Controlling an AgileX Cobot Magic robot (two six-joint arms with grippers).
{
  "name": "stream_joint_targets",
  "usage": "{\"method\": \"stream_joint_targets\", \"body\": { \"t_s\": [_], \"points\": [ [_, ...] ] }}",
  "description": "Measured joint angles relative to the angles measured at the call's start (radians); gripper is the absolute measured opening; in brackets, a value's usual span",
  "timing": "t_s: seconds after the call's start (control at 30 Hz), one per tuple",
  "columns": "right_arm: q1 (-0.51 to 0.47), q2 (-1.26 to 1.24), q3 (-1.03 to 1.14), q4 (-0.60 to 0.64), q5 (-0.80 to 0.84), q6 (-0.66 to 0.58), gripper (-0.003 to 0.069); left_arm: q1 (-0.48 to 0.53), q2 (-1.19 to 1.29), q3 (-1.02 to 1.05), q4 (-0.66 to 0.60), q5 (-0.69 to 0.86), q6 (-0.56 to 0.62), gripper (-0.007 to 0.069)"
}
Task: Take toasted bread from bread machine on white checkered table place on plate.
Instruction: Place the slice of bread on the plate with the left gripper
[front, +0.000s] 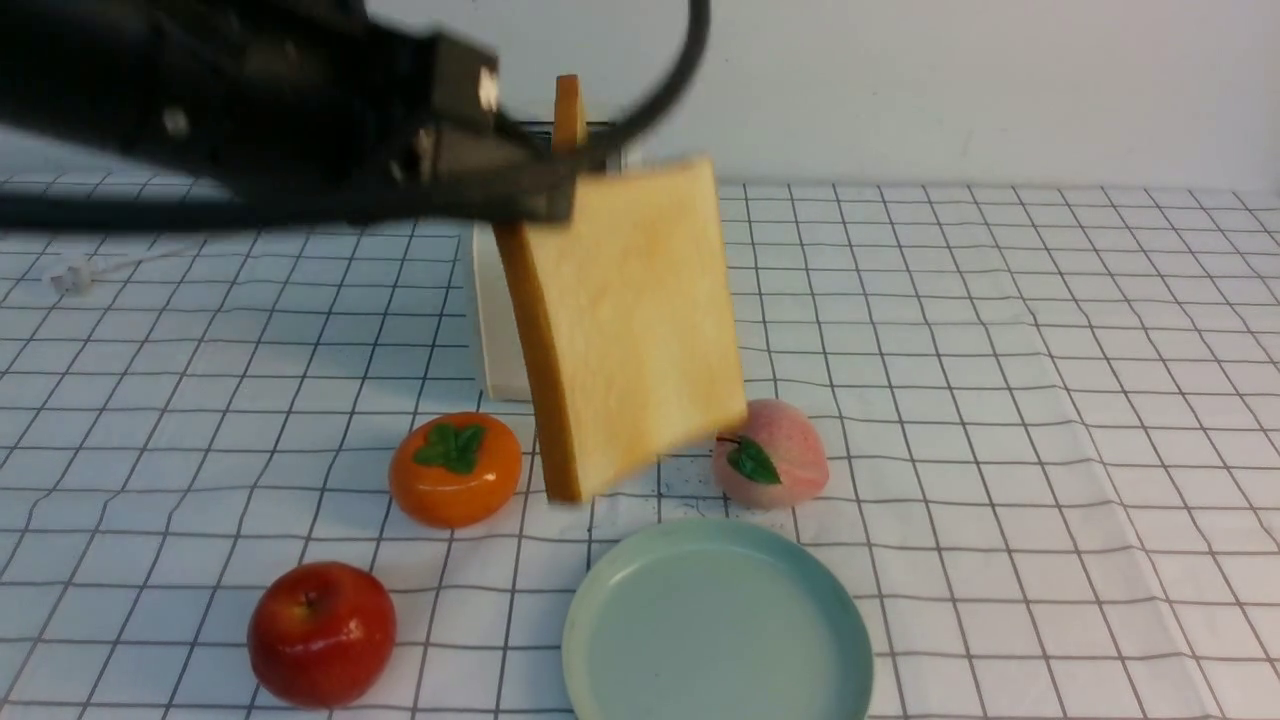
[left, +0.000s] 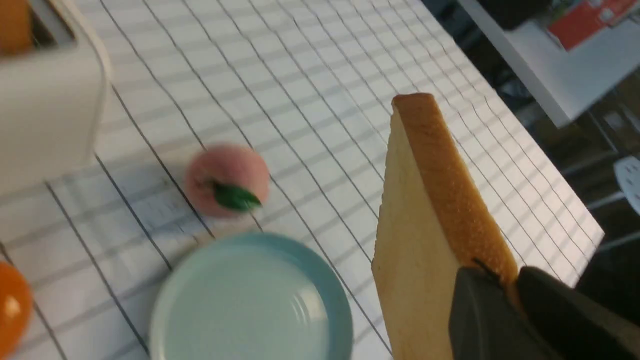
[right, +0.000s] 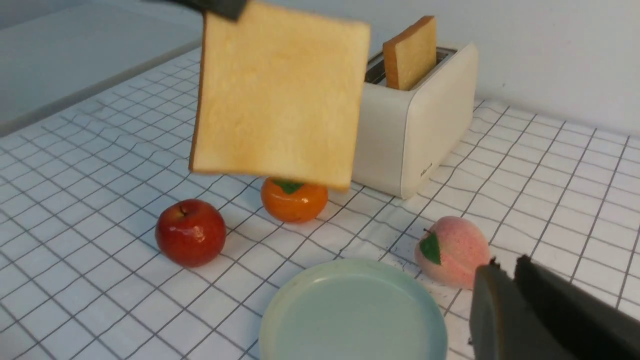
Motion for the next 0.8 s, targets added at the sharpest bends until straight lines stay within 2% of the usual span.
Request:
{"method": "stream_joint_targets", "body": {
  "t_s": [0.13,0.3,0.57,0.7,0.8],
  "points": [
    [0.0,0.0,0.0,0.0,0.023,0.002,0.0052,0.0,0.036,0.193,-0.189,-0.029,0.14,0.0052],
    [0.0,0.0,0.0,0.002,0.025,0.003,0.0053,-0.013,0.123,0.306,-0.366,-0.083,0.281,0.0051],
    [0.0,0.0,0.0,0.016,0.028,0.003,0.0053,-0.175,0.193,0.314,-0.385,-0.213,0.361,0.0051],
    [0.0,0.0,0.0,0.01,0.047,0.009,0.0053,-0.188,0.209,0.315,-0.356,-0.277,0.357,0.0051],
    [0.0,0.0,0.0,-0.05,0.074,0.094,0.0053,-0.188,0.23,0.315,-0.355,-0.293,0.354,0.0051]
  ]
}}
